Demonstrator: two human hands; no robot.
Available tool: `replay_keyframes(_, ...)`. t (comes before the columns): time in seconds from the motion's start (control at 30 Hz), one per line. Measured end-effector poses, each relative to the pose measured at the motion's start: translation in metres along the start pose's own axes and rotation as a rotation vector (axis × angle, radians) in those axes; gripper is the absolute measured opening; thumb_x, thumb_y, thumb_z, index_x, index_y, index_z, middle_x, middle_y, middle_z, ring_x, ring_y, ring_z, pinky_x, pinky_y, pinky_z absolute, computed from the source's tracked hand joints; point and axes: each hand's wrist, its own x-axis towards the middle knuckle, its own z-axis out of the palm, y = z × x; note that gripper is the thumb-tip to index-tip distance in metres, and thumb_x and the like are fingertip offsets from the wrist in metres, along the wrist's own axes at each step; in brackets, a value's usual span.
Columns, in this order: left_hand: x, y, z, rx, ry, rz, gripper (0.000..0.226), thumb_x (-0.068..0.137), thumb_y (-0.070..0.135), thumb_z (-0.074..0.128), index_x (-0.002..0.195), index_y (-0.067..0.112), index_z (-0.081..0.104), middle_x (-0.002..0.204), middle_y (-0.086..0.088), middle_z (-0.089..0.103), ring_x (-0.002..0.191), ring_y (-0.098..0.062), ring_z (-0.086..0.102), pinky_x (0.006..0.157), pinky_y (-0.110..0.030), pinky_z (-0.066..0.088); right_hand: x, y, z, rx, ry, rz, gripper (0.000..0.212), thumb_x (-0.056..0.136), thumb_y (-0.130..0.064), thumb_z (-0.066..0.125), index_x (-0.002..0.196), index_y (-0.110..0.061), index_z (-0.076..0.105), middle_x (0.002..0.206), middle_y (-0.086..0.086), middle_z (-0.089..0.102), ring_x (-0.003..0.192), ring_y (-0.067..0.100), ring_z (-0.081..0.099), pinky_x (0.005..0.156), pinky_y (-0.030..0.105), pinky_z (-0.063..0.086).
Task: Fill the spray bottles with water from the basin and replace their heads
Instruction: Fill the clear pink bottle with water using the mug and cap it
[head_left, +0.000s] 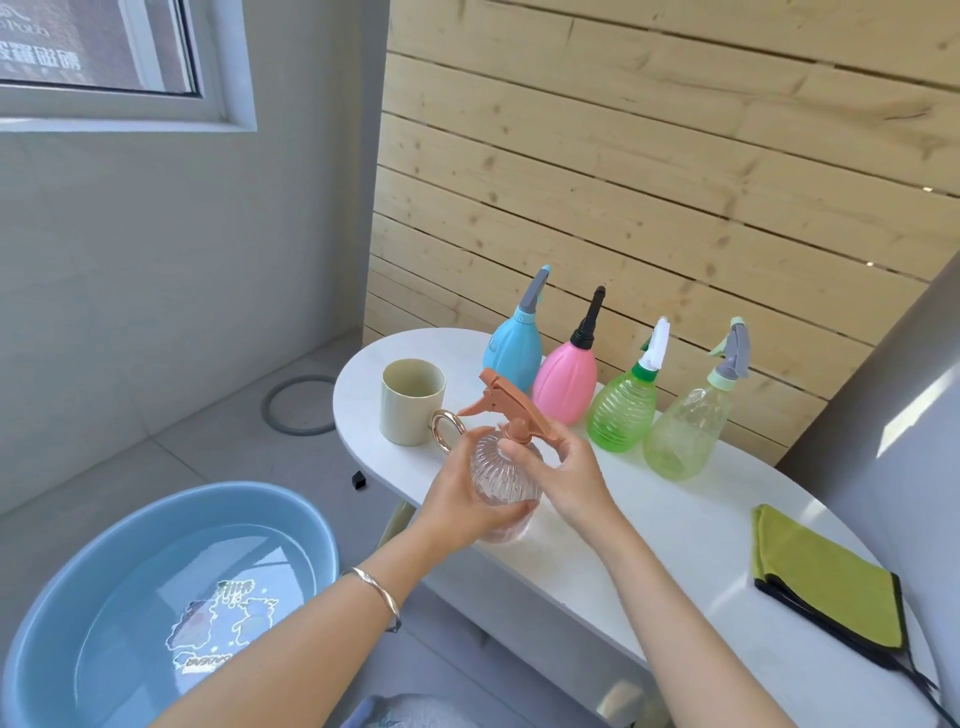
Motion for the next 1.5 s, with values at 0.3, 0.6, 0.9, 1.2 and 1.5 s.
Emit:
replay_keyframes(0.3,-0.002,0.011,-0.003,0.076,-0.069,0.023,0.084,0.053,0.044,0.081,0.125,0.047,0.037,0.124,0.020,0.055,0.118,0.003,0.049,0.089,-0.001,0.034,0.026,-0.061,-0.025,-0.130,-0.441,0.206,0.031,0.099,-0.038,0.044,0.117,-0.026,0.066,0.098,0.004,0.070,0.081,0.017,0.045,0.071,0.023,0.033)
replay_keyframes(0.6,0.045,0.091,-0.033,0.086,-0.154,0.185,0.076,0.068,0.021,0.087,0.124,0.042,0.040,0.129,0.023,0.048,0.115,0.007,0.044,0.083,0.004,0.032,0.052,-0.139,-0.043,0.295,-0.302,0.125,0.041,0.081,-0.032,0.062,0.120,-0.018,0.064,0.092,0.010,0.070,0.067,0.007,0.065,0.081,0.019,0.050)
replay_keyframes(0.9,0.143,0.144,-0.140,0.268,-0.097,0.247,0.060,0.084,0.028,0.073,0.138,0.021,0.048,0.132,0.003,0.057,0.118,-0.018,0.057,0.091,-0.019,0.046,0.165,-0.192,-0.009,0.307,-0.028,0.099,0.015,0.088,-0.022,0.066,0.099,-0.013,0.062,0.077,0.008,0.072,0.070,0.013,0.068,0.063,0.023,0.056)
replay_keyframes(1.2,0.227,0.060,-0.159,0.301,-0.148,0.106,0.066,0.083,0.032,0.074,0.142,0.026,0.044,0.137,0.005,0.049,0.124,-0.018,0.049,0.099,-0.030,0.042,0.266,-0.097,0.062,0.333,0.136,0.265,0.044,0.084,-0.018,0.070,0.124,-0.007,0.056,0.084,0.010,0.069,0.075,0.016,0.067,0.072,0.030,0.057)
replay_keyframes(1.5,0.270,-0.019,-0.139,0.305,-0.205,0.047,0.070,0.078,0.036,0.078,0.140,0.027,0.048,0.140,0.004,0.052,0.127,-0.022,0.051,0.107,-0.041,0.041,0.296,-0.024,0.072,0.278,0.182,0.389,0.037,0.089,-0.010,0.064,0.124,-0.004,0.055,0.080,0.011,0.065,0.074,0.017,0.064,0.071,0.034,0.054)
